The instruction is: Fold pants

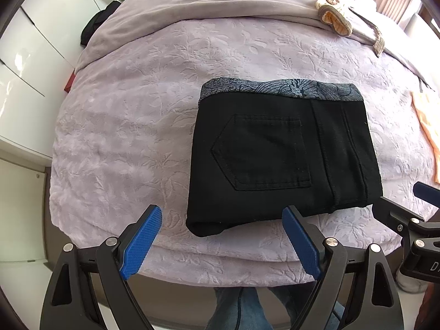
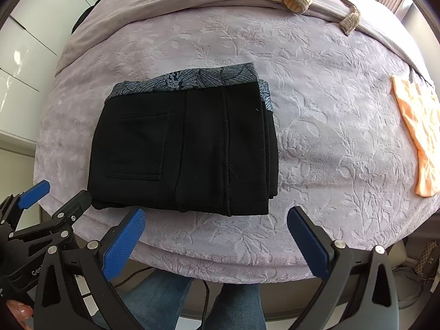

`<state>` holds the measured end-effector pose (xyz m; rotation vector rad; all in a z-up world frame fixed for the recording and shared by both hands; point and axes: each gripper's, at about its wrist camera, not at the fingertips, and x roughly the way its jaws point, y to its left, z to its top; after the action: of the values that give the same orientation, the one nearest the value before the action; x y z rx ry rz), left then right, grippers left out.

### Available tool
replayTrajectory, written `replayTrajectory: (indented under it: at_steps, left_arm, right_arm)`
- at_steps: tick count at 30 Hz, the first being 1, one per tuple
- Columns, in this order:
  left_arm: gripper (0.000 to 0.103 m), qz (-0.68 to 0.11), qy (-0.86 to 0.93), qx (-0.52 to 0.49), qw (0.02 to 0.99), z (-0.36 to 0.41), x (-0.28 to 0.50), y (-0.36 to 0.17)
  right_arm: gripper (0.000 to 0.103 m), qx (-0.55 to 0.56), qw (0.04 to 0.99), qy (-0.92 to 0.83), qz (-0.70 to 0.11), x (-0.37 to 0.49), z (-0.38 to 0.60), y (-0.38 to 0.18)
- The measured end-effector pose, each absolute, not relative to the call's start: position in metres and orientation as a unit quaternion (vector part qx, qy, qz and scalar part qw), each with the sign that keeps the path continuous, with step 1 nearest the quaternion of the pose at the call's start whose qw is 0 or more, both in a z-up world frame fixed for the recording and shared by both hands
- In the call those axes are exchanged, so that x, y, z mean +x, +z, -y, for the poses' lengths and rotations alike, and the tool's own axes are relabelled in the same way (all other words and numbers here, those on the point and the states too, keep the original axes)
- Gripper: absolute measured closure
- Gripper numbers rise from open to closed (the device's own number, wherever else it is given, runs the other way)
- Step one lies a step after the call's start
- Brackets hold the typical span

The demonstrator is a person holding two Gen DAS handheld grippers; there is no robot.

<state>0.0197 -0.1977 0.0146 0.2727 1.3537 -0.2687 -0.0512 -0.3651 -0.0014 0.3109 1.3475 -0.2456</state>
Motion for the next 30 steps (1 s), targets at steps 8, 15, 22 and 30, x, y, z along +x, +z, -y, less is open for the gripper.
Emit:
replayTrajectory:
  at_steps: [8,15,22,30]
  left_arm:
    - [0.013,-0.624,-0.128,0.129,0.760,0.2005,0.0213,0.0131]
    - [0.013,-0.626,-0.129,0.132,0.758,0.2022,0.0226,0.0116]
    - [0.013,-0.626,-0.128,0.132,0.758,0.2024,0.0228,0.0111]
    - [0.013,-0.627,-0.129,0.135,0.756,0.2006,0.0241,0.0095]
  right_arm:
    - [0.000,0.141,0.760,-0.115,-0.624,-0.0497,0.3640,-0.0037]
    - [0.000,0.141,0.758,-0.119,-0.625,-0.0488,0.3654,-0.0055]
    - [0.000,0.141,0.757,-0.120,-0.626,-0.0482,0.3640,-0.0064]
    - [0.000,0.140,0.756,-0.122,-0.628,-0.0472,0.3639,-0.0074]
